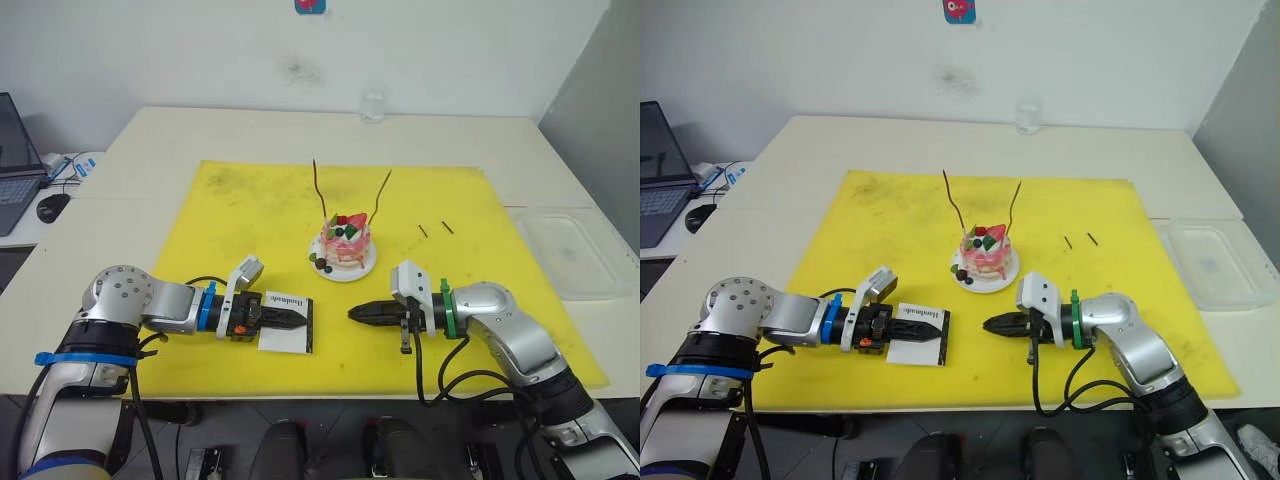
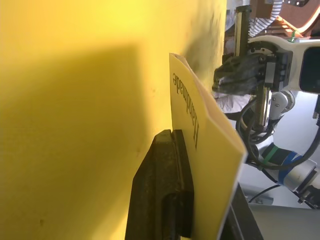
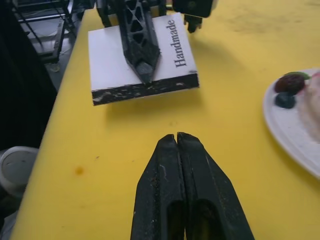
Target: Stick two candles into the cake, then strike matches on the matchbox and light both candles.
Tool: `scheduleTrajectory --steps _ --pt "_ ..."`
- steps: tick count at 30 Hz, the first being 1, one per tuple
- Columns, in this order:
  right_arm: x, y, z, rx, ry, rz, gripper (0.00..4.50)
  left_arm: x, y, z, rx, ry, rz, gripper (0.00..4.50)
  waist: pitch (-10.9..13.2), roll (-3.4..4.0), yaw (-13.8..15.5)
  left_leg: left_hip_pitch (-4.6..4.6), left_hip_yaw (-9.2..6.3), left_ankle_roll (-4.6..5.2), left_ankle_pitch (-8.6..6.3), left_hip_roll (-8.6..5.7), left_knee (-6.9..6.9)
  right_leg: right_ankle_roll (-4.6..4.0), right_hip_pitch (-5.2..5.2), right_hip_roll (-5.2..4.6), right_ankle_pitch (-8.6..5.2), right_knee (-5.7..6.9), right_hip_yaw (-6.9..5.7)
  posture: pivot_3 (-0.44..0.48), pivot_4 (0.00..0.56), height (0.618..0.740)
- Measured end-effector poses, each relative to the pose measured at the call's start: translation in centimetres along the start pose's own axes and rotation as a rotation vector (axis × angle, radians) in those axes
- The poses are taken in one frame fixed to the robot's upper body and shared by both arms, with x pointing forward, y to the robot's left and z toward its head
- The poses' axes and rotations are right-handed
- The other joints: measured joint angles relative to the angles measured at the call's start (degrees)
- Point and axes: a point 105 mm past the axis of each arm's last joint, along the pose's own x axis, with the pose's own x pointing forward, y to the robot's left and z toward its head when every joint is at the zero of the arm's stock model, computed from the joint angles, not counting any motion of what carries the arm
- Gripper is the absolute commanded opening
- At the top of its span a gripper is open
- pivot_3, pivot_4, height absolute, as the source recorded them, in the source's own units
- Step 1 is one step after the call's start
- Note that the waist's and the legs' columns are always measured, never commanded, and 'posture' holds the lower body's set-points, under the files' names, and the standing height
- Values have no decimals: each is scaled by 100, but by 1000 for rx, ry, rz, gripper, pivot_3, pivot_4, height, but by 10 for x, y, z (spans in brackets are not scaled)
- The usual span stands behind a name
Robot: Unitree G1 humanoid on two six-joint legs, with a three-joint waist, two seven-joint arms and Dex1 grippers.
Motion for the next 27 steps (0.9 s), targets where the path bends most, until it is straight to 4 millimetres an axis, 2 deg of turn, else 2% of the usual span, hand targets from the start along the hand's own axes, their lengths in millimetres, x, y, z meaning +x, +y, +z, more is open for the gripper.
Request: scheduleTrajectory --steps 3,5,7,10,13,17,21,24,27 --pt "-1 -5 1 -5 -3 -46 0 -4 -16 7 50 -28 -71 41 6 -8 0 -11 1 0 0 0 0 0 -7 0 -1 -2 1 0 150 740" --pt "-7 -13 2 -4 -9 -103 0 -8 -41 17 159 -63 -158 41 12 -18 3 -21 1 -2 0 0 0 0 -13 0 -1 -3 -1 0 150 740" --pt "-14 -20 3 3 -16 -164 0 -16 -75 31 345 -128 -238 41 12 -19 13 -20 2 -2 1 0 -2 0 -12 0 -1 -6 -2 0 150 740" --pt "-21 -22 0 19 -27 -226 0 -25 -102 42 643 -254 -247 41 11 -17 25 -13 19 -4 0 0 -11 1 -9 -11 -5 -13 10 0 150 740" --pt "-29 -23 -5 44 -25 -291 0 -26 -105 45 779 -318 -235 41 12 -16 25 -14 25 -5 -1 4 -10 2 -9 -13 -6 -15 12 0 150 740" --pt "-41 -25 -4 46 -34 -388 0 -33 -104 56 753 -382 -208 41 12 -17 52 -14 23 -4 -1 1 -7 5 -10 -7 -6 -13 9 0 150 740" --pt "-58 -39 -9 45 -10 -558 0 -37 -107 53 738 -420 -222 41 12 -16 48 -13 26 -4 -1 4 -7 6 -10 -6 -6 -13 12 0 150 740" --pt "-70 -51 -12 55 0 -666 625 -36 -102 46 703 -413 -226 0 12 -17 51 -13 25 -4 -1 4 -8 9 -9 -4 -8 -13 11 0 150 740" --pt "-74 -59 -20 87 11 -730 1655 -34 -89 40 645 -402 -206 0 12 -17 47 -13 24 -4 -1 4 -8 9 -9 -1 -8 -12 11 0 150 740"
